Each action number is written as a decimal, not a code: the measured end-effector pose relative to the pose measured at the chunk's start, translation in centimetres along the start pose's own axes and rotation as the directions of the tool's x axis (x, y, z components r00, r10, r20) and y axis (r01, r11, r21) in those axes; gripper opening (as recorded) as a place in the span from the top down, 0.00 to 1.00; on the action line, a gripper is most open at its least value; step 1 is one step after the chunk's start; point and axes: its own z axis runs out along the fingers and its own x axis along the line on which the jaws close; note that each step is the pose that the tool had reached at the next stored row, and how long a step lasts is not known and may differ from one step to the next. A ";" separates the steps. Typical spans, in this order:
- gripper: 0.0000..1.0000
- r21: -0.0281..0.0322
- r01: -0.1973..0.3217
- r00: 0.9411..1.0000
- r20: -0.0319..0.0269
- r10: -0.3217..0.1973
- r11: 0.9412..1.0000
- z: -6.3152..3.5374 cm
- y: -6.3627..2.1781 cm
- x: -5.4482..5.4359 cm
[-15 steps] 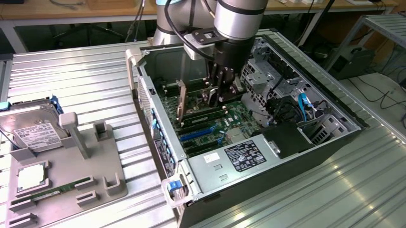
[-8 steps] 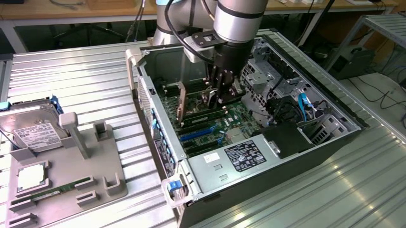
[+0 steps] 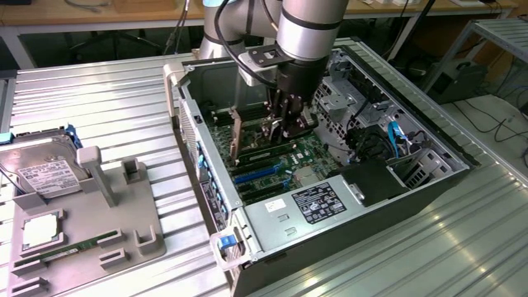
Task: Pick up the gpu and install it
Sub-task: 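Insert the gpu into the slot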
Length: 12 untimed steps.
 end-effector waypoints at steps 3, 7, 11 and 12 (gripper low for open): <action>0.72 0.001 0.000 1.000 0.000 0.000 1.000 0.19 0.01 0.0; 0.72 0.002 0.000 1.000 0.000 0.000 1.000 0.37 0.01 0.0; 0.72 0.002 0.000 1.000 0.000 0.000 1.000 0.62 0.02 0.0; 0.72 0.002 0.000 1.000 0.000 0.000 1.000 0.64 0.03 0.0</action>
